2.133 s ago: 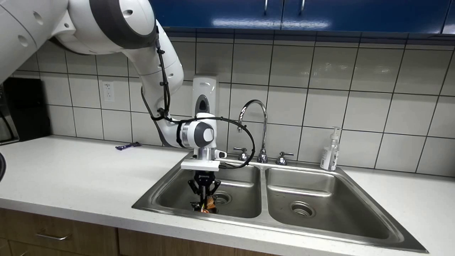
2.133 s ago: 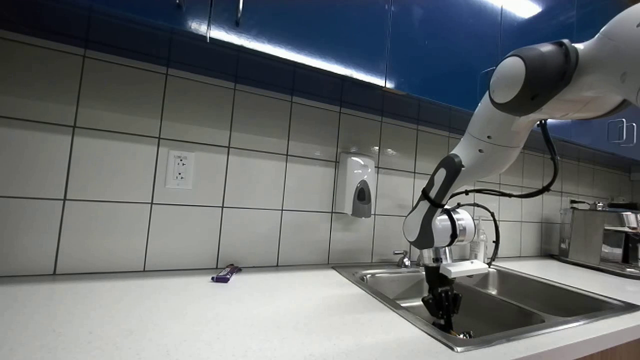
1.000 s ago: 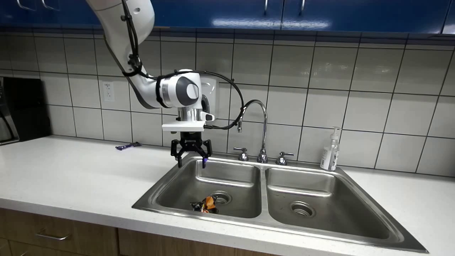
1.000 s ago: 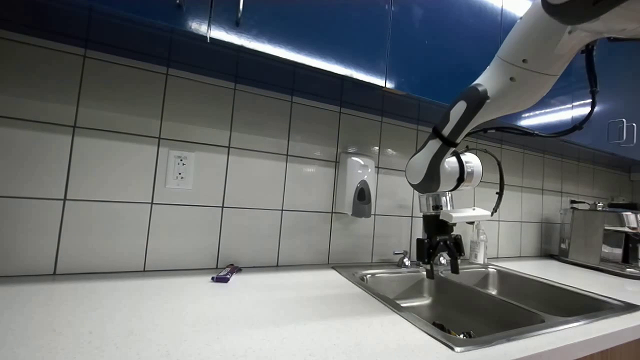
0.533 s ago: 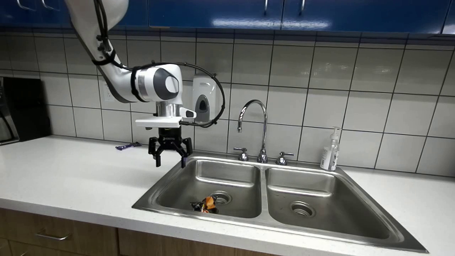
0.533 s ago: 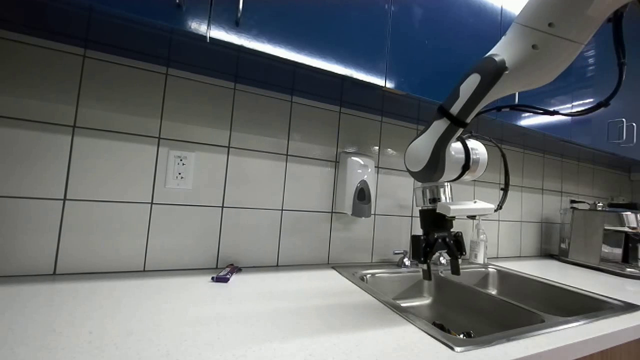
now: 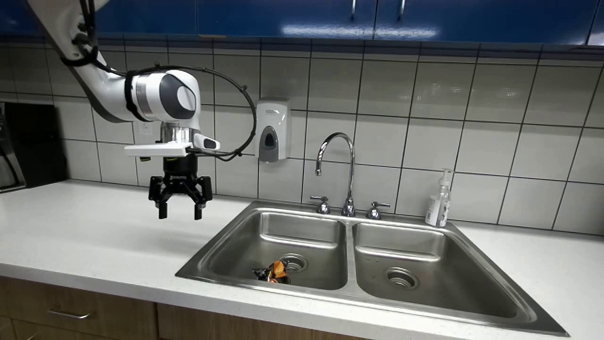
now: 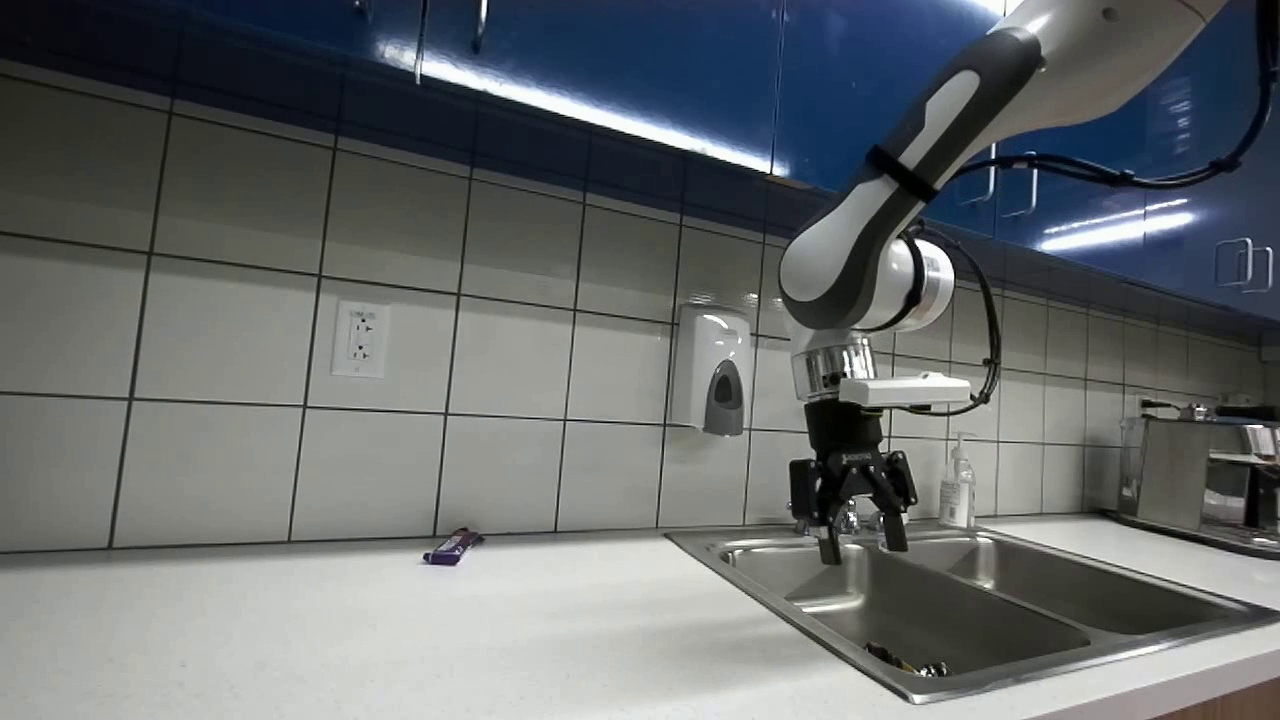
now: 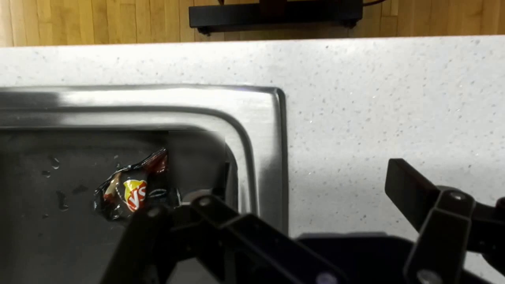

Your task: Put the bag of crisps inside the sink

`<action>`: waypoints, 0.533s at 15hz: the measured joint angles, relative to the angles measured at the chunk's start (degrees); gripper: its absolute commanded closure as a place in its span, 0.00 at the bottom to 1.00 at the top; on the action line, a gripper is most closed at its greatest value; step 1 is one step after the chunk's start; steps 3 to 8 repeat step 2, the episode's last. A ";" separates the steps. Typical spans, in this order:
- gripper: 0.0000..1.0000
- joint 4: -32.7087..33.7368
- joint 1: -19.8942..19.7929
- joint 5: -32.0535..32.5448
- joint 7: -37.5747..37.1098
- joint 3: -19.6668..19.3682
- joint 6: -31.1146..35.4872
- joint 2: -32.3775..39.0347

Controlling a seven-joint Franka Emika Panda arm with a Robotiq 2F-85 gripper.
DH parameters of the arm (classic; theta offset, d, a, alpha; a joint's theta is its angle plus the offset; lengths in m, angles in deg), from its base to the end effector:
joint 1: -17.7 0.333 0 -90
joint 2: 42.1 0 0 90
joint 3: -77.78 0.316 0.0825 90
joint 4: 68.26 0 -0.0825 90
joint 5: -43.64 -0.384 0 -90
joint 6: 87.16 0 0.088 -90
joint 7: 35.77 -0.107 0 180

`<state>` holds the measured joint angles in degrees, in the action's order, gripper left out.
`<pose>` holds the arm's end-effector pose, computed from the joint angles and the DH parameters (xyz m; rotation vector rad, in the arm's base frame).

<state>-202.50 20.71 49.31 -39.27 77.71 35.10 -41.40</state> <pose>0.4785 0.0203 0.3116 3.0331 0.0794 -0.3298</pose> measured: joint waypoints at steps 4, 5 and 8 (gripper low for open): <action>0.00 -0.61 0.42 -0.66 -0.42 0.59 -1.34 -1.19; 0.00 -0.61 0.42 -0.66 -0.42 0.59 -1.34 -1.19; 0.00 -0.61 0.42 -0.66 -0.42 0.59 -1.34 -1.19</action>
